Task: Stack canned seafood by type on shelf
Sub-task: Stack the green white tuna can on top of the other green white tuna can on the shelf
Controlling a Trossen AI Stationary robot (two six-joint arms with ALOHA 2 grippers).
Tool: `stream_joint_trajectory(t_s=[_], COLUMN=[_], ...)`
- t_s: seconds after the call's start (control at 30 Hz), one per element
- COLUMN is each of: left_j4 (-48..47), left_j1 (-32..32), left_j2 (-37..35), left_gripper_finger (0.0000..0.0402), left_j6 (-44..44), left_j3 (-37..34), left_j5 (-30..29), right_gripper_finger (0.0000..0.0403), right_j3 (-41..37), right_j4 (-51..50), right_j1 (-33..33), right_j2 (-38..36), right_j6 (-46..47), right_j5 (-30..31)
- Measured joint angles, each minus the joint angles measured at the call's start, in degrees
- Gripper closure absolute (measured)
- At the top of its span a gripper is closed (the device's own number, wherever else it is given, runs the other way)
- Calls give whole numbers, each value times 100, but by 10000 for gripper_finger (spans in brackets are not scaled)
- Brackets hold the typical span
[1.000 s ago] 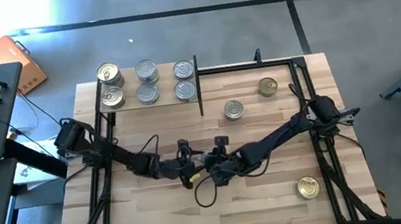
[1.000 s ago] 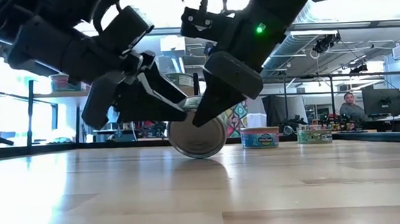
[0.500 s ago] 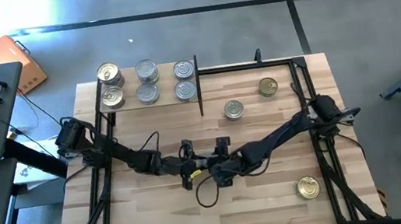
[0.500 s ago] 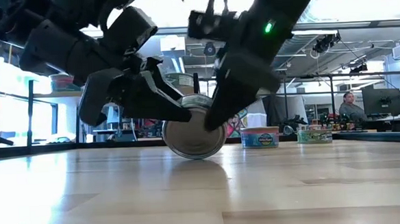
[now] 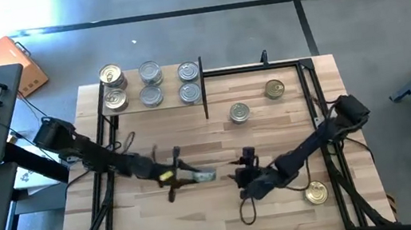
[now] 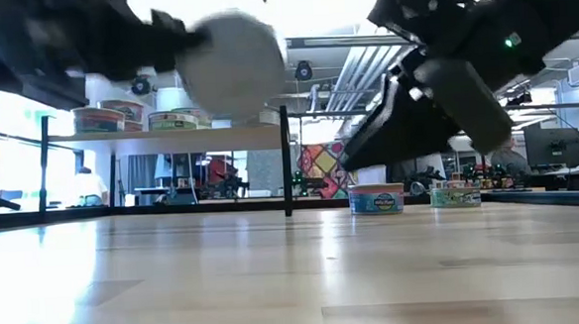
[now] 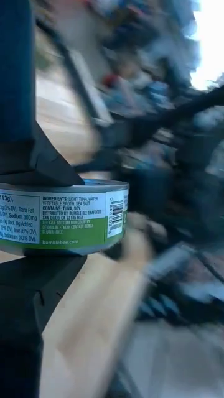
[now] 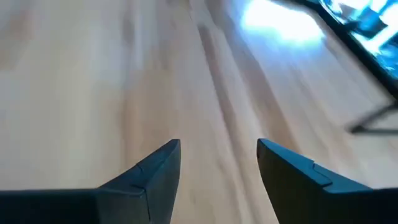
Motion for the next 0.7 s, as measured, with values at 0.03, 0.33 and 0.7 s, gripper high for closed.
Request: stream_joint_trajectory(t_s=[0.03, 0.33, 0.7], left_j4=[245, 961, 1219], left_j1=[17, 34, 27], left_j2=[-45, -194, -300], left_gripper_finger=[286, 286, 286], left_j6=[5, 31, 65], left_j3=[-70, -171, -162], left_j5=[223, 909, 949], right_gripper_finger=[199, 132, 113], right_j3=[-197, -589, 820], right_j4=[644, 3928, 2467], right_j1=[-28, -410, -388], right_j2=[8, 51, 50], right_j6=[-153, -2456, -3234], right_j5=[-127, -1431, -1095])
